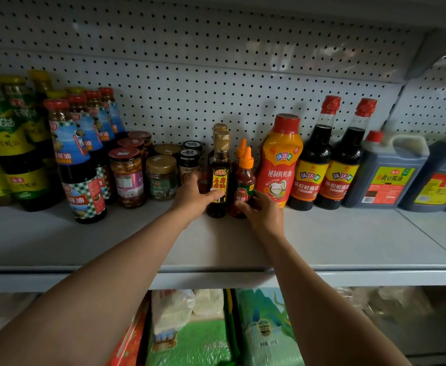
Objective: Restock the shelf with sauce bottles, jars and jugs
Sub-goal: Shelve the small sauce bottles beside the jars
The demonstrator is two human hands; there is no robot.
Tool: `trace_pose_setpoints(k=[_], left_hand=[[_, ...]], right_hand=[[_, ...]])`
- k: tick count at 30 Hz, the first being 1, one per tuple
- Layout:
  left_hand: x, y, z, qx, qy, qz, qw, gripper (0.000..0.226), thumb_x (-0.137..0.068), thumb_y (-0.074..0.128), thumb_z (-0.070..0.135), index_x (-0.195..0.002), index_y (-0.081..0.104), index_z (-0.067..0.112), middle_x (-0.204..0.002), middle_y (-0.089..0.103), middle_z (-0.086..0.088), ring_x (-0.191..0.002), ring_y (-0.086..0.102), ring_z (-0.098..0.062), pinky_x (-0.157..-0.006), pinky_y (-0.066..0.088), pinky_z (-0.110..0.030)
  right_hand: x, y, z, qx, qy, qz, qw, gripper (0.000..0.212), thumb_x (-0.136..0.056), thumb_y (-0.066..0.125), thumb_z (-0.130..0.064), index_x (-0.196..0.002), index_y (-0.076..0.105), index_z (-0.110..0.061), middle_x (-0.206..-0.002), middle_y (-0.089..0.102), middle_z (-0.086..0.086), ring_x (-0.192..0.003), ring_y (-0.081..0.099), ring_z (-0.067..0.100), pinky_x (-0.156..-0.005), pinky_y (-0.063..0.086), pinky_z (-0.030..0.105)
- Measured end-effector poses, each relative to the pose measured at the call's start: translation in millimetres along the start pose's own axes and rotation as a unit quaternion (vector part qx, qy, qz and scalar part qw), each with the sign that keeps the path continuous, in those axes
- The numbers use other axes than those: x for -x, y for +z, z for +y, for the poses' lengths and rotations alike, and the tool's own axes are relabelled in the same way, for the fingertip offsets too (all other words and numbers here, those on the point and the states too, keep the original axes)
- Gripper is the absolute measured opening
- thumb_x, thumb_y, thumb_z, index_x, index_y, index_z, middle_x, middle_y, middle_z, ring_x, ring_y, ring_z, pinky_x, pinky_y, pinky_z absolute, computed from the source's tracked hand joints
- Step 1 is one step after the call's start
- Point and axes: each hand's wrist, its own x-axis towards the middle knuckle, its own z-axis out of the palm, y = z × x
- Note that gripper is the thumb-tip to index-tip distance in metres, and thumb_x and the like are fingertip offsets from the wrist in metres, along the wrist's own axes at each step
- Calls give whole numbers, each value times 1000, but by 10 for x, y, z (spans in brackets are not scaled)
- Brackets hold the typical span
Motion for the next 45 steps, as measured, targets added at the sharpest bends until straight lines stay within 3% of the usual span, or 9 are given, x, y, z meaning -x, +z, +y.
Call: trace_pose_setpoints(k=[4,9,14,18,23,29,34,40,45], left_hand=[[39,-152,101,0,26,20,999,78,-74,81,48,-139,45,22,-133,58,1,-121,55,-20,-102,46,-42],[-15,-393,417,14,115,22,993,55,-81,79,32,-130,57,21,-134,58,-1,-124,52,-14,-97,39,-28],[-57,-385,592,-46,103,-18,993,42,-82,78,33,-121,62,26,-118,57,10,-109,49,-9,-86,36,-28],[-76,-369,611,-8,104,-18,994,32,-87,74,28,-117,67,24,-114,57,11,-107,47,-6,-72,34,-15],[-147,-416,603,-11,96,-47,994,30,-88,72,25,-118,65,21,-127,57,10,-122,46,-8,-93,31,-26],[-194,-440,615,5,91,-94,991,23,-92,67,18,-114,60,16,-121,57,8,-117,47,-2,-94,34,-26],[-251,-465,589,-31,101,-90,990,21,-91,69,25,-110,60,23,-125,56,10,-120,46,-2,-97,36,-30],[-342,-495,604,-104,105,-78,986,29,-88,72,33,-112,59,22,-140,54,-1,-136,44,-17,-109,36,-39],[-392,-523,645,-110,103,-117,982,35,-88,71,30,-118,57,19,-144,51,-3,-139,41,-17,-107,33,-34]], right_hand=[[67,-54,-55,-17,11,25,999,43,-83,79,-43,-116,70,-17,-103,71,-7,-91,64,6,-68,42,9],[227,-94,-137,-82,-2,113,990,27,-85,79,-37,-99,72,-16,-91,73,-5,-84,69,7,-65,50,10],[350,107,-196,-161,-16,30,986,35,-90,74,-34,-122,71,-19,-112,75,-5,-100,71,7,-89,60,41],[383,220,-329,-207,-11,-37,978,52,-96,67,-34,-143,55,-16,-133,63,-12,-124,59,5,-106,51,39],[393,253,-437,-222,-7,-69,973,50,-101,58,-31,-148,46,-20,-119,47,-38,-109,51,-21,-89,44,7],[402,306,-516,-223,-18,-60,973,53,-100,59,-34,-149,46,-19,-121,51,-35,-114,53,-11,-99,42,15],[382,370,-560,-224,-15,-65,972,59,-100,59,-38,-153,40,-20,-139,56,-9,-125,54,3,-84,46,4],[327,448,-613,-254,8,-70,965,67,-99,59,-41,-157,33,-21,-142,52,-10,-122,53,2,-74,47,3],[220,466,-674,-252,10,-67,965,64,-99,57,-43,-156,32,-25,-145,48,-11,-136,46,8,-100,45,18]])
